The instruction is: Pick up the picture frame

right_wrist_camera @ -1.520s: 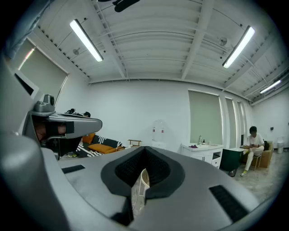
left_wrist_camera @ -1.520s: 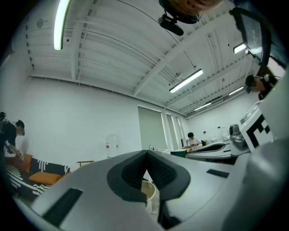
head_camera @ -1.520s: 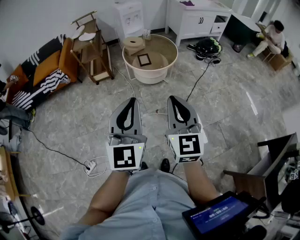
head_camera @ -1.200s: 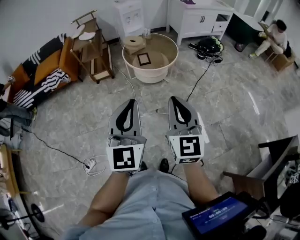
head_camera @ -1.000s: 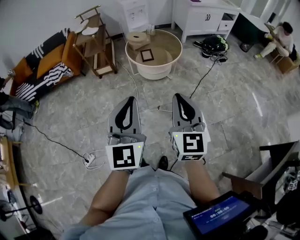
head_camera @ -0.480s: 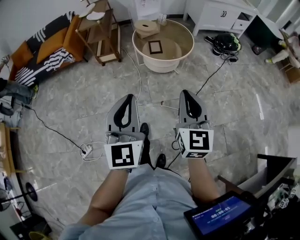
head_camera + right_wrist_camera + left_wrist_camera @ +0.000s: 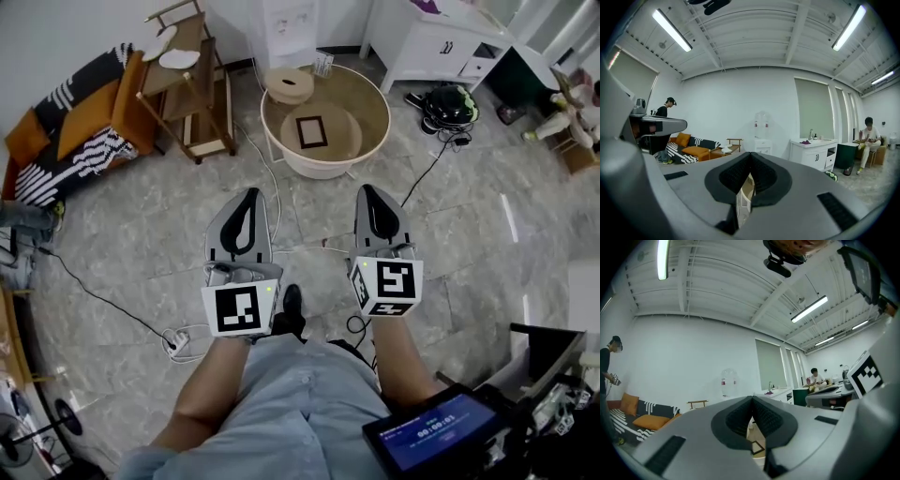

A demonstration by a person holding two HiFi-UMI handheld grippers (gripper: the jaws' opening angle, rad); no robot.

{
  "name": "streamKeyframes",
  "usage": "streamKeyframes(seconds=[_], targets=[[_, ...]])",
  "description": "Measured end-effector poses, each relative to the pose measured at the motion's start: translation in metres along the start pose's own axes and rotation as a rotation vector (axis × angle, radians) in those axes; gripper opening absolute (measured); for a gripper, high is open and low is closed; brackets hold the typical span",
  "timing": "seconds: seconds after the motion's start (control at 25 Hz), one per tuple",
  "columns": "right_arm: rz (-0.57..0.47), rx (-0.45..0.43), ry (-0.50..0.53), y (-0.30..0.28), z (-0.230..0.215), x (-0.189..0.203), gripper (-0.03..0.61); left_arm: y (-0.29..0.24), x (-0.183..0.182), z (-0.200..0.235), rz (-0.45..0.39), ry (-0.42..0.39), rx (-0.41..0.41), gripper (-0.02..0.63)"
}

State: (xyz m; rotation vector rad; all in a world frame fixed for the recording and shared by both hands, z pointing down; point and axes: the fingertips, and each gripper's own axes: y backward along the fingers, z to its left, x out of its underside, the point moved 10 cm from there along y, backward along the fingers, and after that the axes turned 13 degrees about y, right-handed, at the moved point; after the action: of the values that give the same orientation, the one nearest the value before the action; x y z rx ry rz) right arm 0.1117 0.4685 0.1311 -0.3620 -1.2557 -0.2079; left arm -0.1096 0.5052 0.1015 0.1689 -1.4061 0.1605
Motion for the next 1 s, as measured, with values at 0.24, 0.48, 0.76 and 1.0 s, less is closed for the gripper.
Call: streamKeyframes(seconds=[0.24, 0.48, 0.76, 1.0], targets=[[-0.021, 0.057, 0.016, -0.05, -0.008, -0.027, 0.014, -0.055, -0.016, 0.031, -0.024, -0.009, 0.051, 0.011], [-0.007, 0.112, 0.019, -0.078, -0.029, -0.028, 0.014, -0.1, -0.006, 0.039, 0.01, -0.014, 0.089, 0.011], [0.031, 0.112, 0.005, -0.124, -0.059, -0.004, 0.014, -0.16, 0.014, 0.034, 0.068, -0.036, 0.094, 0.011], [0.028, 0.089, -0.021, -0.186, -0.103, 0.012, 0.014, -0.227, 0.023, 0.025, 0.082, -0.064, 0.08, 0.011]])
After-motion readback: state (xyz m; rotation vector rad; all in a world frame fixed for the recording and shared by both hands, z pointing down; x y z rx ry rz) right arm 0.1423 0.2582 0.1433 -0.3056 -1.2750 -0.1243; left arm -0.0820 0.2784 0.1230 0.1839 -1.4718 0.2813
